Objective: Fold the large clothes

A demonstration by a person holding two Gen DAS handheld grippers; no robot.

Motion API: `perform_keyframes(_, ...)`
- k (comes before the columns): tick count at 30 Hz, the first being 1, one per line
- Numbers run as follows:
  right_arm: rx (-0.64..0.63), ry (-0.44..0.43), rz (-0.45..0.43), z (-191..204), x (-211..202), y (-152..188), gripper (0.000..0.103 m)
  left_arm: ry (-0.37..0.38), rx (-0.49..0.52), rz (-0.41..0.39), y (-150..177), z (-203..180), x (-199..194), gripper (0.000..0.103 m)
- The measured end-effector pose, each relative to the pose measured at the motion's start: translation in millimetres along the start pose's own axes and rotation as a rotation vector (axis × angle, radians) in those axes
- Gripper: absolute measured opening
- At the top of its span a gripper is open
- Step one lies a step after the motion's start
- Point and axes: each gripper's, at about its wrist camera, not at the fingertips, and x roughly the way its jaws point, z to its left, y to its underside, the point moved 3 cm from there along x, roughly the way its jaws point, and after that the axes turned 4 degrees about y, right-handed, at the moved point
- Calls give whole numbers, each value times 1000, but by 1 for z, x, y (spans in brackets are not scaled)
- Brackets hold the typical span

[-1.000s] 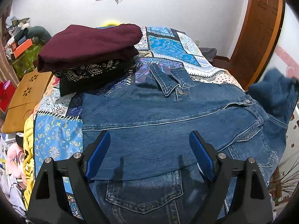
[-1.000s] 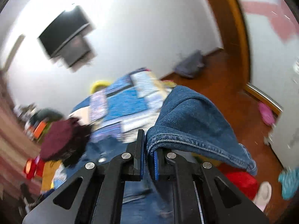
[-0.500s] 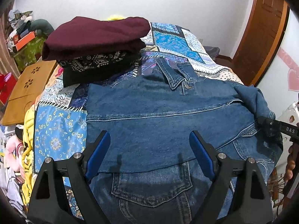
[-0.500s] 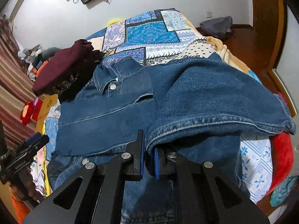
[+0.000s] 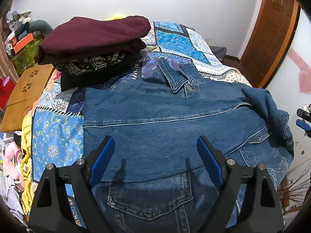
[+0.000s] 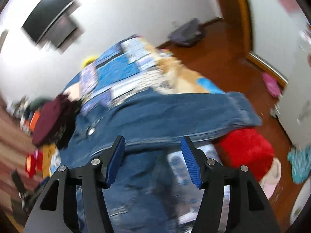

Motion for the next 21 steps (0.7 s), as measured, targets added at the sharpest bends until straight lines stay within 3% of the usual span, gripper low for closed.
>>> perform_keyframes(6,205,13,46,-51,27,-6,56,0,9,4,-2,-5,1,86)
perform_keyframes(10,267,26,81,-67,52,-4,56,-3,19,2,-4,-7,1,86)
perform_keyframes(13,280,50,55,-73,60,-5,54,-4,19,3,-4,-8,1,86)
perform_keyframes(15,298,70,24,-75,62,-9,44,-4,20,4,-4,-8,1,86)
perform_keyframes(18,268,68,37,-71,66,-17,13,-4,20,3,-4,-8,1,86)
perform_keyframes(21,228,43,-12,-58,52,-27,11,-20,30,-8,-5,-8,0,86)
